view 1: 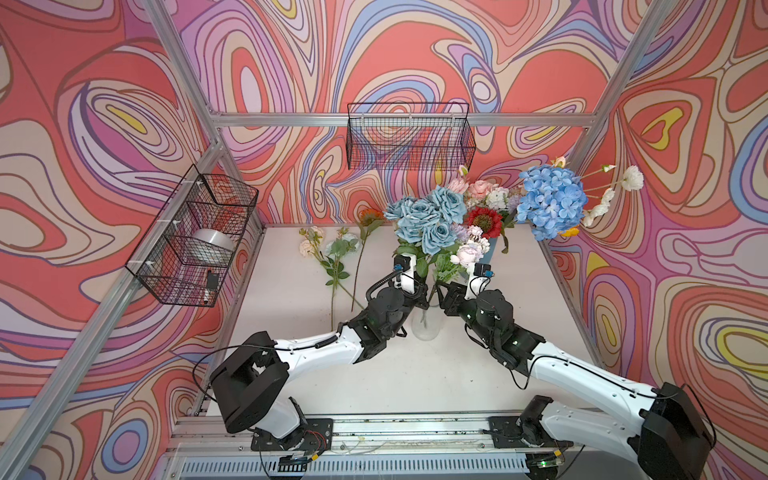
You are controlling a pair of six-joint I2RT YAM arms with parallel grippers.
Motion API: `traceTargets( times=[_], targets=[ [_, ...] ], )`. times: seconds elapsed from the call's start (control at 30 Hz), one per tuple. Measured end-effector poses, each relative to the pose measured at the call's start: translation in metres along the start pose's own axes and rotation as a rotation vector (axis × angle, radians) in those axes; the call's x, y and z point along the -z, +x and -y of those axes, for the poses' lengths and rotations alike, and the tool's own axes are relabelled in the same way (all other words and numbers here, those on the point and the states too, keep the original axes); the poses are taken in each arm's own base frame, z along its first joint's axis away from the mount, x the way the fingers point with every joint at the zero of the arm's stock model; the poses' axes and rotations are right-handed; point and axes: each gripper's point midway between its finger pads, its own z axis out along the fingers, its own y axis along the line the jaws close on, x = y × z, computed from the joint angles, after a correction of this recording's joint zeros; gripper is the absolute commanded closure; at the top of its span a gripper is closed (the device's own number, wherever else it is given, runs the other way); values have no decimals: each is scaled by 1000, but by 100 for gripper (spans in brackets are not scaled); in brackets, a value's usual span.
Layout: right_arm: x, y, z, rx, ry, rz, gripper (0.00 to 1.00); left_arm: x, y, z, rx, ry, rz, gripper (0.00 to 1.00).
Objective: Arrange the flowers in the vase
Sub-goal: 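Lower the blue-grey rose stems into the glass vase held by the right gripper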
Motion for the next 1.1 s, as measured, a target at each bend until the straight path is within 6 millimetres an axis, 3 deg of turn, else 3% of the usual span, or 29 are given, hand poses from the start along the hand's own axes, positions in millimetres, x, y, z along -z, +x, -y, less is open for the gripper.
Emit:
traceTargets(
  times=[0.2,0.53,0.83,1.1],
  targets=[
    [2,2,-3,12,-17,-16,46,13,14,-5,6,-12,-50,70],
    [7,4,-12,31,-70,-40,43,40,19,-3,20,-13,-108,57],
    [21,4,-17,83,-106,-61,39,69,34,-21,21,-64,-203,56],
    [21,19,-16,123,-122,-125,38,75,32,-33,2,-123,-202,51]
  ],
)
